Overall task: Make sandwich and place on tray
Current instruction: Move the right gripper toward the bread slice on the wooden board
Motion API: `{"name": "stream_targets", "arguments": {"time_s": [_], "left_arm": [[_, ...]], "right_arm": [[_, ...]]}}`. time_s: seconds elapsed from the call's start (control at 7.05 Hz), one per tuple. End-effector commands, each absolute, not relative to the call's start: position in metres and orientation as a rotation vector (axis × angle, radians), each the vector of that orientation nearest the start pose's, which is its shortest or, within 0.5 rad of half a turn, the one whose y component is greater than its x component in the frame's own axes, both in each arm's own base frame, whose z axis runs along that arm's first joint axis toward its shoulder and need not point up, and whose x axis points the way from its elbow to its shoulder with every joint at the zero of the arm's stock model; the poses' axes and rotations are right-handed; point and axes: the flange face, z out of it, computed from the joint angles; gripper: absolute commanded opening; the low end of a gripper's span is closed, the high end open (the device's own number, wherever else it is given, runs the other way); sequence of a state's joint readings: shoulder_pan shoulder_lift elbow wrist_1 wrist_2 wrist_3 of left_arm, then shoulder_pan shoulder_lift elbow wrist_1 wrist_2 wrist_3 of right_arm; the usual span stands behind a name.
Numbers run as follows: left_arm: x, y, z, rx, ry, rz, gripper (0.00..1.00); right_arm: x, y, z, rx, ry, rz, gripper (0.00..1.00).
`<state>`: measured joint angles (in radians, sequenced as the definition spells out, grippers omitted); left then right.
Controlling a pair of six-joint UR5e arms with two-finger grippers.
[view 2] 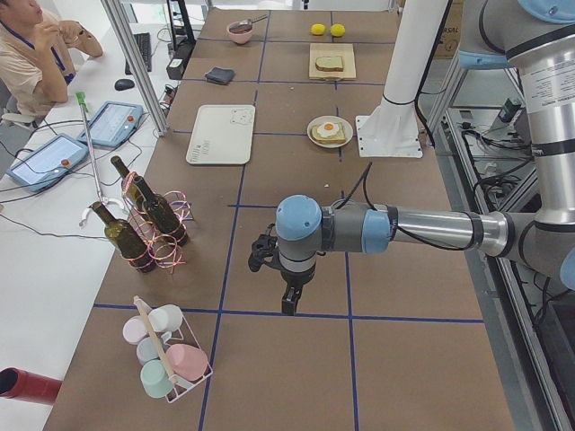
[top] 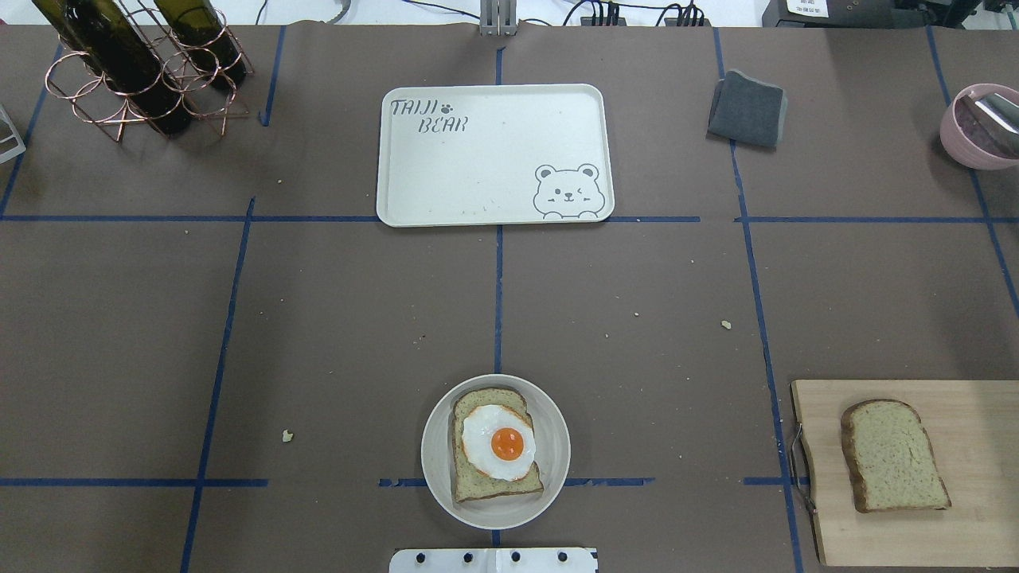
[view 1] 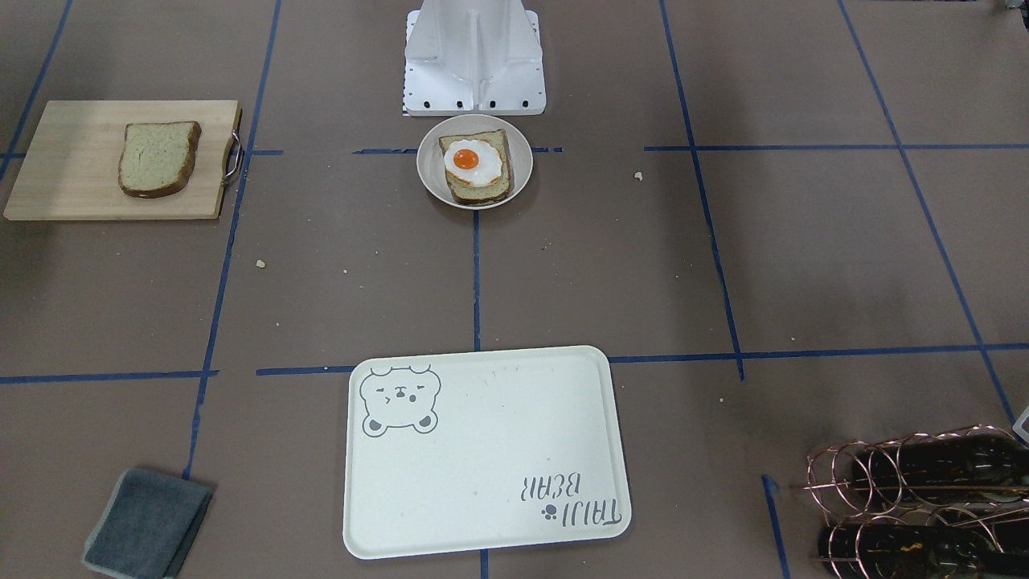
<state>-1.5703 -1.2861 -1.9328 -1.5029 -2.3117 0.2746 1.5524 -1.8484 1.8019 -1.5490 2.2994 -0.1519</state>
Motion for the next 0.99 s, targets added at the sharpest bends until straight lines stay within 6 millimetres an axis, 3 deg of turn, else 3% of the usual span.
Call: {"name": "stream_targets", "arguments": {"time_s": [0.0, 0.43, 0.85], "left_arm": [[-0.067, -0.37, 0.611, 0.108, 0.735, 0.263, 1.0], [-0.067, -0.368, 0.615, 0.1, 0.738, 0.259, 1.0], [-0.066, -0.369, 0.609, 0.116, 0.757, 0.262, 1.0]], "right_arm": [[0.06, -0.374, 0.667, 0.021, -0.729, -0.15, 1.0], [0.059, -0.374, 0.669, 0.017, -0.739, -0.151, 1.0], [0.049, -0.387, 0.611, 0.229, -0.783, -0.234, 1.0]]}}
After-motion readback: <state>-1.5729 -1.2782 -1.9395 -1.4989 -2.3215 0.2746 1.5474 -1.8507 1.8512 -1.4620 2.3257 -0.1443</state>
